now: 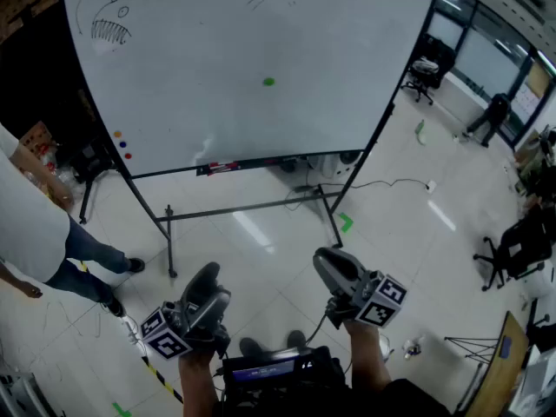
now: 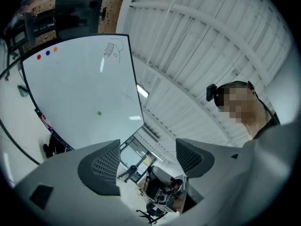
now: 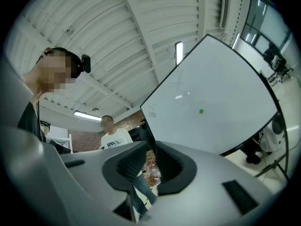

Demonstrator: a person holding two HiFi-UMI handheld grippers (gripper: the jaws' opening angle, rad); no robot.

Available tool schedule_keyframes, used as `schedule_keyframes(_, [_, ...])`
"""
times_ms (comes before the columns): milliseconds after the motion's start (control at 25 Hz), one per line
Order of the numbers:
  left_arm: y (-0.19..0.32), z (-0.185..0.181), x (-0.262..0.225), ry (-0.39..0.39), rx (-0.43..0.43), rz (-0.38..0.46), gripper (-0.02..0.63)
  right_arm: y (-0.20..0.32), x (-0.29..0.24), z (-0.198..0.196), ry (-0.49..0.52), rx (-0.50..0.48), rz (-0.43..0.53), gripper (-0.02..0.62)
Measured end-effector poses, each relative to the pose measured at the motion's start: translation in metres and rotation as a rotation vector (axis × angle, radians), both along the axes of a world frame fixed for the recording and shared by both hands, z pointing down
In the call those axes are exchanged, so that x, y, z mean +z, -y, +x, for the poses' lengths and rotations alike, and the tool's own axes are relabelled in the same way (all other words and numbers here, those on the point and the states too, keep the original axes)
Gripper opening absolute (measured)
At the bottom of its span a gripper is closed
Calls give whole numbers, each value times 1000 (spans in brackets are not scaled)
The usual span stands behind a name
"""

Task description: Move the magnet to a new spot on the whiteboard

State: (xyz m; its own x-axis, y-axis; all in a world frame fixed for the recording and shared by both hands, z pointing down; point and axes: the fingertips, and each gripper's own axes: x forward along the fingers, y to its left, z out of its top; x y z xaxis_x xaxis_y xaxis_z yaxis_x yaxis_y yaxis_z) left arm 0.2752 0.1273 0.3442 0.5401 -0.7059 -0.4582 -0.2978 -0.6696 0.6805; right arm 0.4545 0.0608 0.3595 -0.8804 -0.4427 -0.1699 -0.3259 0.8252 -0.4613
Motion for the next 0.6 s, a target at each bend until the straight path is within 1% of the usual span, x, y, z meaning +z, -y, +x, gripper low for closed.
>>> schedule_keyframes(160, [2,-10,2,-4,-8,-9,365,6,1,-3,-21,29,5,65])
schedule_keyframes(320, [2,-16,-2,4,-7,-8,364,13,2,0,-36,86,5,104])
schedule_keyframes(600, [11,-34,7,31,-17,-18,364,26,6,-9,-75,135,20,107])
